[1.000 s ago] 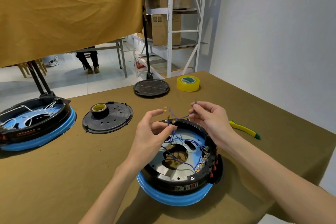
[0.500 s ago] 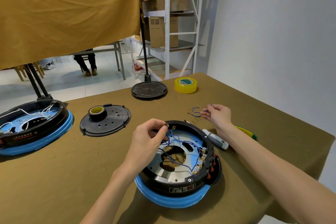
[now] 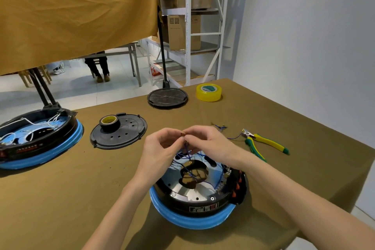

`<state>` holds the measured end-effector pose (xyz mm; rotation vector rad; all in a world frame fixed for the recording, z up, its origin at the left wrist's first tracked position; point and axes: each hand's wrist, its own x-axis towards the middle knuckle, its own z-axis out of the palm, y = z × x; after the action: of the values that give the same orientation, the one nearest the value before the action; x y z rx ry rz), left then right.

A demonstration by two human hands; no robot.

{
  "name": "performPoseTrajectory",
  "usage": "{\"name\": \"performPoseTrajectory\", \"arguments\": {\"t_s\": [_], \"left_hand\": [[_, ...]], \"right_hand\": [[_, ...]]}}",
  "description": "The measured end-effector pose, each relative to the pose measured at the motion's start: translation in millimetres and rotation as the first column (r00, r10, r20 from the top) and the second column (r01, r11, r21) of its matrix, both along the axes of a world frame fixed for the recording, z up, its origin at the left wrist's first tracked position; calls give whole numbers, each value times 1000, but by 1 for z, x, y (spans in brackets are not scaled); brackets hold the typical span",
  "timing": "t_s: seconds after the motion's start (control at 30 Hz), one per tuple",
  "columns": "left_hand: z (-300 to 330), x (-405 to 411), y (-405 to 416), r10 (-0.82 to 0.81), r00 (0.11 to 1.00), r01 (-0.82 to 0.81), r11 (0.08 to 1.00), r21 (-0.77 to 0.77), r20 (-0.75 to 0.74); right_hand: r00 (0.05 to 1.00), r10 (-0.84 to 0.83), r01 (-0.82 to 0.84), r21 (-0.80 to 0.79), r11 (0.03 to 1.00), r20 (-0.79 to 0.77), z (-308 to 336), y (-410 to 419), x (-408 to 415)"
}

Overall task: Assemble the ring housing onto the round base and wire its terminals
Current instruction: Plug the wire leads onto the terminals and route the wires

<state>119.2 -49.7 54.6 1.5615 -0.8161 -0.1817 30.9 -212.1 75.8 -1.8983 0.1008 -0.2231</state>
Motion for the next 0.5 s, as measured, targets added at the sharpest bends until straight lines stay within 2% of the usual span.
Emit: {"name": "performPoseTrajectory", "arguments": {"t_s": [0.07, 0.13, 0.23, 0.3, 0.4, 0.43, 0.5], "left_hand": [[1, 3, 4, 41, 997, -42, 999, 28, 64], [2, 7, 11, 49, 993, -56, 997, 60, 104], [4, 14, 18, -6, 985, -24, 985, 171, 171], [0, 22, 22, 50, 981, -97, 963, 253, 185], [-14, 29, 28, 107, 991, -132, 881, 453, 80], [-20, 28, 29, 85, 994, -111, 850, 516, 74], [-28, 28, 31, 53, 990, -117, 826, 552, 130]], "right_hand": [[998, 55, -52, 213, 976, -9, -3, 8, 1], [997, 75, -63, 326, 943, -24, -6, 9, 2], [998, -25, 40, 308, 950, -51, -15, 8, 4], [988, -147, 154, 296, 943, -47, -20, 4, 4], [948, -316, 299, 244, 923, 34, -20, -10, -1], [933, -349, 328, 194, 925, 86, -19, -17, -3], [895, -395, 414, -57, 909, 206, -19, -29, -5]]}}
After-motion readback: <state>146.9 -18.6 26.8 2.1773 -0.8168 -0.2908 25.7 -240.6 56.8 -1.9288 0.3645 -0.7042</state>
